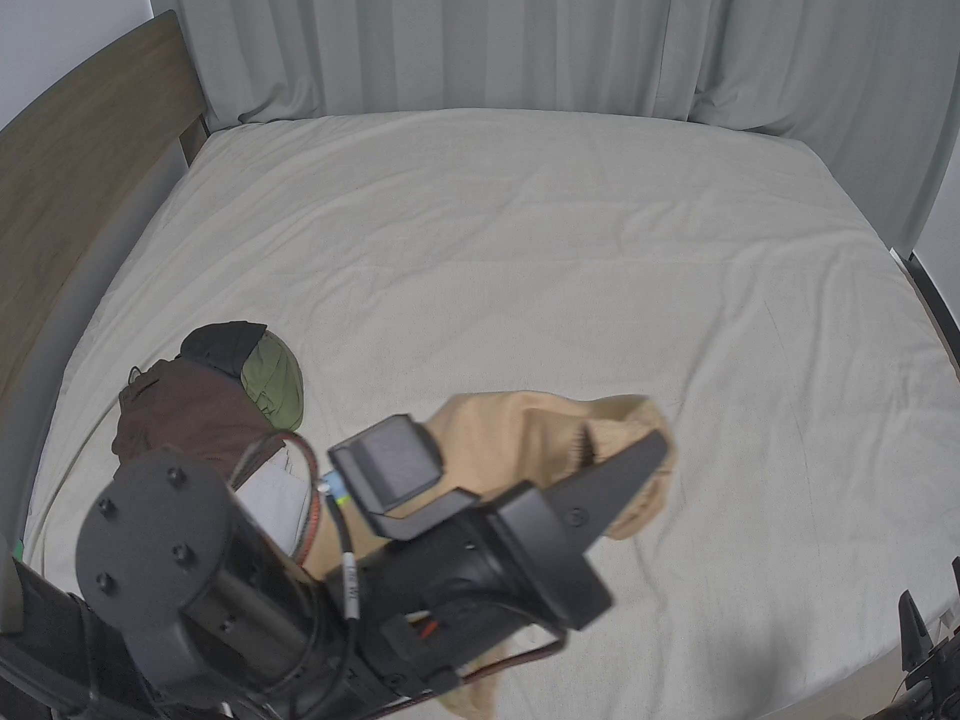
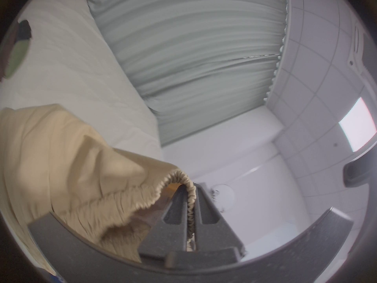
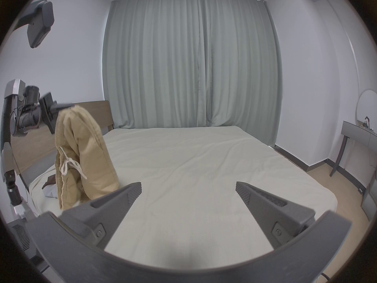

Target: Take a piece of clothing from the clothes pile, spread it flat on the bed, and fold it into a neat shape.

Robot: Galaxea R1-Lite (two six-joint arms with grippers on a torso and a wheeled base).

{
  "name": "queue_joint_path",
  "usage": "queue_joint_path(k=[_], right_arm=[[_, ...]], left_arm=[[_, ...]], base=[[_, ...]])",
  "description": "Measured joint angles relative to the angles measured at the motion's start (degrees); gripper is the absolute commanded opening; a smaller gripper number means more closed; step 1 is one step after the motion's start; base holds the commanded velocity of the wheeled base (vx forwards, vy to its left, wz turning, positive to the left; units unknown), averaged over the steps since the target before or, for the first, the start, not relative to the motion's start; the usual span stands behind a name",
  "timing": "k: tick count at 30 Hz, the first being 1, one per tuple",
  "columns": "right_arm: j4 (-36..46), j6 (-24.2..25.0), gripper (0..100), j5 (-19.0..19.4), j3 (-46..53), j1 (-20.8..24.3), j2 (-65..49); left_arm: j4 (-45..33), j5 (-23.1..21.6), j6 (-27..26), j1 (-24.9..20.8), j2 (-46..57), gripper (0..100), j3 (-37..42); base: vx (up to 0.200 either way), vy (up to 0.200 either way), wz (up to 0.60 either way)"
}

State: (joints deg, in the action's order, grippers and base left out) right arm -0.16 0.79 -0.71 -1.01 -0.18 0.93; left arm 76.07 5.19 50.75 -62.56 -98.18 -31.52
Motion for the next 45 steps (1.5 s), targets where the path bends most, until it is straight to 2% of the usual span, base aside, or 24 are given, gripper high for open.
queue_joint_path(k=[4,8,14,20,26,31,37,45], right_arm=[[0.0,0.02,100,0.02,0.0,0.0,0.0],[0.0,0.1,100,0.02,0.0,0.0,0.0],[0.0,0.16,100,0.02,0.0,0.0,0.0],[0.02,0.18,100,0.0,0.0,0.0,0.0],[0.0,0.21,100,0.0,0.0,0.0,0.0],[0.0,0.21,100,0.0,0.0,0.02,0.0],[0.0,0.18,100,0.0,0.0,0.0,0.0],[0.0,0.02,100,0.06,0.0,0.02,0.0]], left_arm=[[1.45,-4.13,2.05,-3.06,-1.88,0,-6.81],[1.88,-5.46,5.57,-3.97,-1.99,0,-13.42],[0.45,-5.73,7.3,-0.66,-1.18,0,-17.2],[-1.84,-5.14,4.51,5.49,-1.87,0,-13.4],[-0.33,-5.22,-2.47,11.46,-2.95,0,-5.3],[3.04,-6.53,-8.68,16.54,-3.83,0,1.65],[11.06,-8.67,-13.17,22.63,-5.62,0,8.84],[12.69,-10.2,-20.26,31.42,-8.4,0,14.64]], base=[[0.0,0.0,0.0],[0.0,0.0,0.0],[0.0,0.0,0.0],[0.0,0.0,0.0],[0.0,0.0,0.0],[0.0,0.0,0.0],[0.0,0.0,0.0],[0.0,0.0,0.0]])
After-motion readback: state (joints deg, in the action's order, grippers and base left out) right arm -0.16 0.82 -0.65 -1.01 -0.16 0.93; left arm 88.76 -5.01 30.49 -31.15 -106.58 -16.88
